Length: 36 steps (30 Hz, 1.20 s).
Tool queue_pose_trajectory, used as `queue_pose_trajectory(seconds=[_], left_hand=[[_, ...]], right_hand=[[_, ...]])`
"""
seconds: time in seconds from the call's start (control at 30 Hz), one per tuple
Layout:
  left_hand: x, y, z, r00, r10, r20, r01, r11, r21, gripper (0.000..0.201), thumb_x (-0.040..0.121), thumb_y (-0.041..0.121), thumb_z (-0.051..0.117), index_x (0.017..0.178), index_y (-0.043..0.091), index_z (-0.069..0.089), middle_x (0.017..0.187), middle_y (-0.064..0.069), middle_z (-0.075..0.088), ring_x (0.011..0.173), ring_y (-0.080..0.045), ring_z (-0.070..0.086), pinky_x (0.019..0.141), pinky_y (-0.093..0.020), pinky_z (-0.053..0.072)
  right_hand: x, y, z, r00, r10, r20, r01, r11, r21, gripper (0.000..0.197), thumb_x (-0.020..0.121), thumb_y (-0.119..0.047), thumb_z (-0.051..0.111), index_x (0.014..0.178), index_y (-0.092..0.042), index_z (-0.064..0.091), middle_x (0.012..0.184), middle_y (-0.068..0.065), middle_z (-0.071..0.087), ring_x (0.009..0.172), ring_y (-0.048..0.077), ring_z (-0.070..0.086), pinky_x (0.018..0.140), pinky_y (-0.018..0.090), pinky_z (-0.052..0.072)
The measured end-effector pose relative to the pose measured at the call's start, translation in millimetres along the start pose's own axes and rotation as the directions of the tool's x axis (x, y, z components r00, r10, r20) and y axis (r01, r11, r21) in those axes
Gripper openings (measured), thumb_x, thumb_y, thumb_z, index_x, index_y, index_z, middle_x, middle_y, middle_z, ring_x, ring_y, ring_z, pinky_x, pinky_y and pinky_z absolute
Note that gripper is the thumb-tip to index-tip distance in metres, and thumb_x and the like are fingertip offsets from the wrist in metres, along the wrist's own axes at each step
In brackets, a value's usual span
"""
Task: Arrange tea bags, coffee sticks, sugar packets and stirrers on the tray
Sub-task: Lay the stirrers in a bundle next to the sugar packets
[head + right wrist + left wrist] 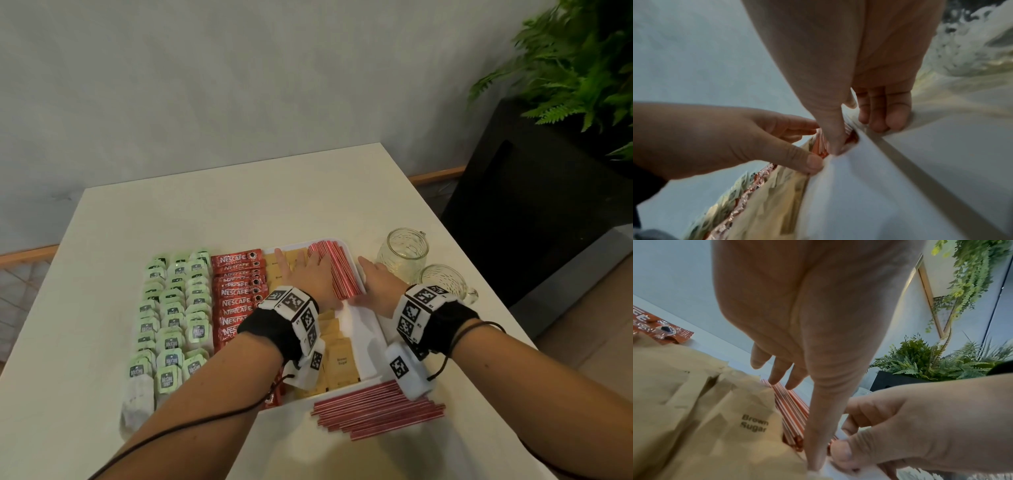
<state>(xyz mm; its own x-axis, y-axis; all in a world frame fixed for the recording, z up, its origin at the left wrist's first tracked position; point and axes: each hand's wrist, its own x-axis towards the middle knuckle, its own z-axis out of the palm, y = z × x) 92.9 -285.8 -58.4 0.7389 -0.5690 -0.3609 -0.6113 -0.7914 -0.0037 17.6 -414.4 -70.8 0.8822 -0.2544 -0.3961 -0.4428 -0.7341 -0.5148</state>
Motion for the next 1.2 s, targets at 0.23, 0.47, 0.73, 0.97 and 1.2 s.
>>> queue_pose_trajectory(seconds=[0.23,0.47,0.73,0.97,1.2], left_hand=[[0.8,-0.3,0.4,1.0,0.003,-0.012,-0.004,1.0,-0.013,0.099,0.082,0.056,0.066,0.156,0.019,0.011,0.164,-0.005,0.013,0.151,-0.032,0.004,0.103,-0.07,-0.02],[0.7,-3.8,2.7,1.0,0.002,-0.016,-0.003,1.0,-0.019,0.1,0.081,0.056,0.066,0.156,0.019,0.011,0.164,-0.007,0.011,0.15,-0.035,0.006,0.105,-0.071,-0.016],[-2.2,-6.7,-0.6,0.998,0.045,-0.041,-0.044,0.999,0.032,0.084,0.089,0.068,0.045,0.156,0.033,0.008,0.165,0.003,0.006,0.151,-0.03,0.002,0.104,-0.072,-0.018],[-3.4,-7.2,2.3,1.0,0.001,0.03,-0.003,0.998,0.062,0.084,0.092,0.068,0.039,0.157,0.031,0.0,0.165,0.002,-0.003,0.151,-0.03,-0.004,0.099,-0.07,-0.025],[-10.4,-5.5,-11.6,0.999,0.001,0.04,-0.003,0.998,0.057,0.088,0.09,0.069,0.041,0.157,0.027,0.001,0.165,0.001,-0.001,0.151,-0.03,-0.005,0.102,-0.072,-0.021]], right_hand=[[1.9,3.5,5.3,1.0,0.005,0.006,-0.005,1.0,-0.007,0.093,0.089,-0.017,0.063,0.152,-0.007,-0.004,0.147,0.02,0.036,0.133,0.032,0.041,0.11,0.041,0.034],[2.1,-0.3,2.6,0.999,-0.024,-0.032,0.026,0.997,0.073,0.062,0.088,-0.013,0.058,0.14,-0.001,0.027,0.129,0.019,0.05,0.123,0.035,0.05,0.101,0.045,0.041],[11.0,6.0,-1.7,0.992,-0.095,0.087,0.094,0.995,0.024,0.079,0.09,-0.03,0.06,0.149,-0.048,0.011,0.082,0.0,0.04,0.068,0.019,0.047,0.066,0.025,0.041],[11.5,4.0,-1.1,0.993,-0.057,0.103,0.068,0.992,-0.106,0.072,0.094,-0.045,0.05,0.149,-0.05,0.004,0.108,0.008,0.036,0.092,0.023,0.045,0.091,0.031,0.039],[6.4,-3.2,-14.5,0.99,-0.118,0.072,0.12,0.993,-0.017,0.082,0.092,-0.038,0.056,0.147,-0.051,-0.003,0.074,0.008,0.051,0.057,0.015,0.047,0.051,0.014,0.04]])
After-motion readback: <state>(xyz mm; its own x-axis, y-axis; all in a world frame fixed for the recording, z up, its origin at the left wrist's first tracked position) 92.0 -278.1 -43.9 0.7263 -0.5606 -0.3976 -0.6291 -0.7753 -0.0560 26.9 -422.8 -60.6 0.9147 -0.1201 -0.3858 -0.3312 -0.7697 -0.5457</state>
